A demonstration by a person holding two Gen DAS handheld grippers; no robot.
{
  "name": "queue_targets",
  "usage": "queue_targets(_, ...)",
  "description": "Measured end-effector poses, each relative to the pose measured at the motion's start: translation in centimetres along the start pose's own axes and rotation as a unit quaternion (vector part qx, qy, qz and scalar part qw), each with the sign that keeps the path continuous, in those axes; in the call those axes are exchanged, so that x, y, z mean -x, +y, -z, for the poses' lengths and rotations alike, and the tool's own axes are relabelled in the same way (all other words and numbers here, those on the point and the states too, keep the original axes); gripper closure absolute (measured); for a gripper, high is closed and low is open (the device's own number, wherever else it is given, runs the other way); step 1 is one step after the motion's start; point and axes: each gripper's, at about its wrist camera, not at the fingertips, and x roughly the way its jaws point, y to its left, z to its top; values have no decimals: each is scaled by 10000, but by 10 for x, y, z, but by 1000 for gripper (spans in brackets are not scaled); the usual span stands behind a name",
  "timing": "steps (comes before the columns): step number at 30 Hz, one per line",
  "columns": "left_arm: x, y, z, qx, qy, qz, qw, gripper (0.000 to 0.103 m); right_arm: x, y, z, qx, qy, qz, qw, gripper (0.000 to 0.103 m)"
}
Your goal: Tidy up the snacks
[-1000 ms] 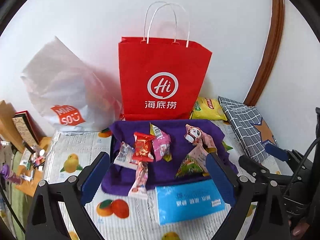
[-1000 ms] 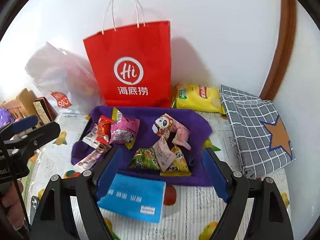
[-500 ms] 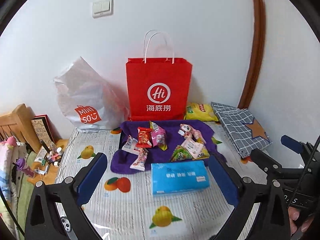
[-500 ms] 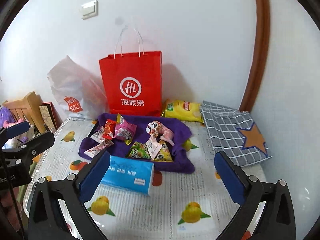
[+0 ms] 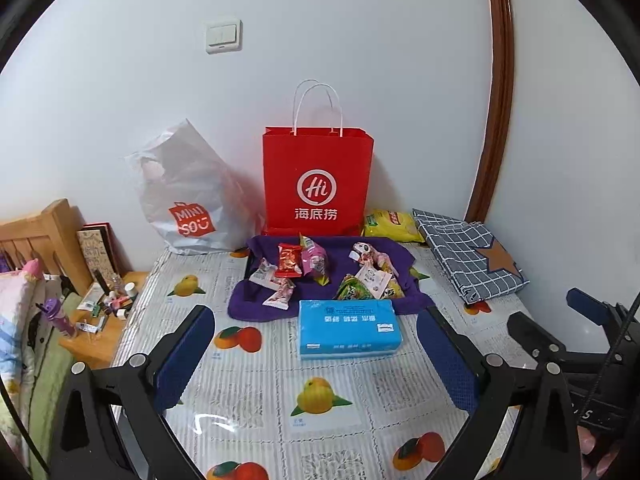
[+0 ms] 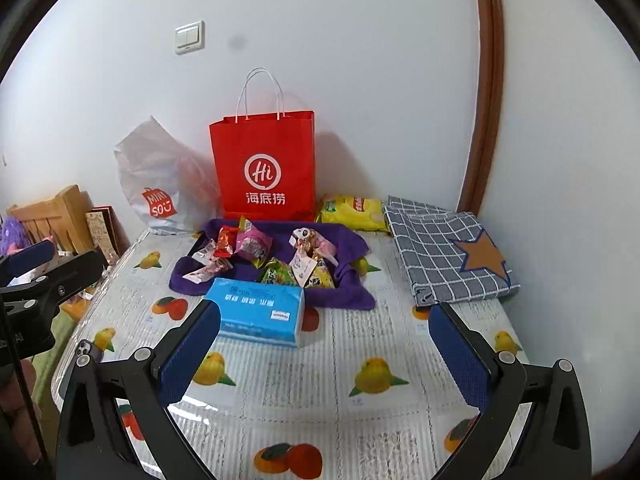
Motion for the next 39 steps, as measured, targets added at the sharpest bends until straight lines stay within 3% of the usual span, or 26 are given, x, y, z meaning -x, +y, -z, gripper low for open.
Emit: queue_targets(39,30,1,15,7,-148,-34,9999,1,38,6,12,6,-269,-65,9996,0)
